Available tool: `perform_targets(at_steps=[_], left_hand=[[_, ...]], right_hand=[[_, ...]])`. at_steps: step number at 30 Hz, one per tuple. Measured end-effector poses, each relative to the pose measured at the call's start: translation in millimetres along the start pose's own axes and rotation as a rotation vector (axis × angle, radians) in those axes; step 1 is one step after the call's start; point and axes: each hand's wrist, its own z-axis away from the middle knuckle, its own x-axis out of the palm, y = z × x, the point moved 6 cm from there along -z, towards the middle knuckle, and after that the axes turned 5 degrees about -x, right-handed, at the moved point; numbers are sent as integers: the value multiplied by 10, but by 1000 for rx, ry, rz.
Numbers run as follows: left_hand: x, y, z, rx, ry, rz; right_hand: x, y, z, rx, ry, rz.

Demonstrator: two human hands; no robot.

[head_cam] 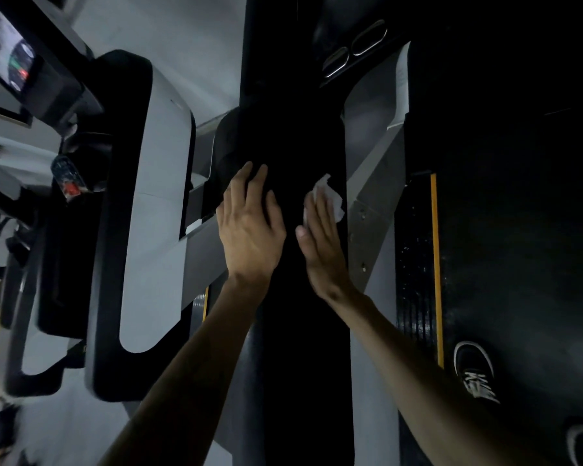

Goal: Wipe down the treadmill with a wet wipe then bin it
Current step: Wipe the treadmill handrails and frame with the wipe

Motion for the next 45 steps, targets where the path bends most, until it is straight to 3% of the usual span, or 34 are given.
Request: perform_targets(at_steps=[4,9,12,16,19,26,32,38,41,45], left_hand=[[-13,15,6,15,17,-17],[14,3,-3,19,13,0],[24,12,-12,20,-3,30],[29,19,-21,3,-13,24],[28,24,-25,7,-21,26],[39,8,-33,-3,-37,51],[45,23,-56,-14,-28,27],[29,18,-72,-27,-39,71],[35,12,-82,-38,-47,70],[52,2,-97,-41,-49,41]], right_hand=[[-129,72,-358,-43,24,43],[-144,339,-52,125,59,-63],[-78,218,132,70,31,-89],[-124,65,-289,-17,56,-99],[-200,260,-493,36,61,-72],[-98,307,254,135,26,-199],[-222,260,-446,42,44,-91],[-158,549,-105,211,85,-226],[-105,391,191,123,81,-261],[-122,180,-167,68,80,-214]])
